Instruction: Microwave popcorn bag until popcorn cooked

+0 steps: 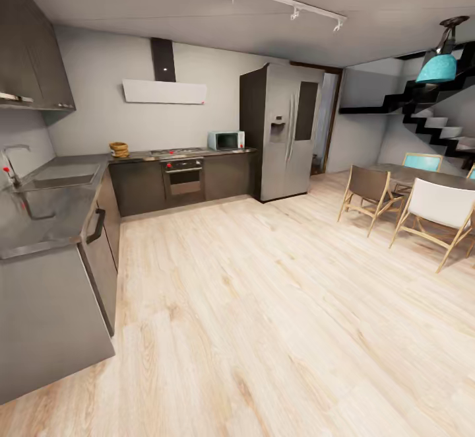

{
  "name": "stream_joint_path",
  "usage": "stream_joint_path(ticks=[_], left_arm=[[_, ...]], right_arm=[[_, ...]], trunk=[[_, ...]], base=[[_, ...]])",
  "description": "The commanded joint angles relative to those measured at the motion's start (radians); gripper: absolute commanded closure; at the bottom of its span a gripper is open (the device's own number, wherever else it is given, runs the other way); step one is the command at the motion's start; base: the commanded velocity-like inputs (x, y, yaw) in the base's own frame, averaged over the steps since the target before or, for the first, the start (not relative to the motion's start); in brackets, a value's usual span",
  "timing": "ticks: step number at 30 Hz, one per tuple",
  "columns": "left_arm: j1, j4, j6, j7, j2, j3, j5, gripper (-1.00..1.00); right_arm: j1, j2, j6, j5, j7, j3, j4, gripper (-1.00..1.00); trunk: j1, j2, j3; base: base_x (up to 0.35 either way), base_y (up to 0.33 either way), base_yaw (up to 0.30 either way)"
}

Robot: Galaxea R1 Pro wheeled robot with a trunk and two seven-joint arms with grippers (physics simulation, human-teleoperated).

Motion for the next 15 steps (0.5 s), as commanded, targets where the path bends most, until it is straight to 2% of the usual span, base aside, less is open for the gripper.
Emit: stream_joint_path(ticks=[1,6,9,15], left_arm=[[0.000,0.000,0.000,0.000,0.000,0.000,0.000,-1.00],[0.000,-0.004,-0.002,-0.002,-0.002,-0.006,0.000,-1.00],[0.000,-0.020,-0.018,-0.002,-0.012,0.000,0.003,-1.00],[0.000,-0.026,-0.028,-0.002,-0.016,0.001,0.008,-1.00]], right_arm=[[0.000,0.000,0.000,0.000,0.000,0.000,0.000,-1.00],[-0.002,-0.007,0.005,-0.001,0.000,0.000,0.002,-1.00],[-0.002,-0.013,0.004,0.000,0.001,0.001,0.002,-1.00],[-0.001,-0.017,0.003,0.000,-0.001,0.002,0.002,-1.00]], trunk=[[0.000,0.000,0.000],[0.000,0.000,0.000],[0.000,0.000,0.000],[0.000,0.000,0.000]], base=[[0.000,0.000,0.000],[0.000,0.000,0.000],[0.017,0.000,0.000],[0.259,0.000,0.000]])
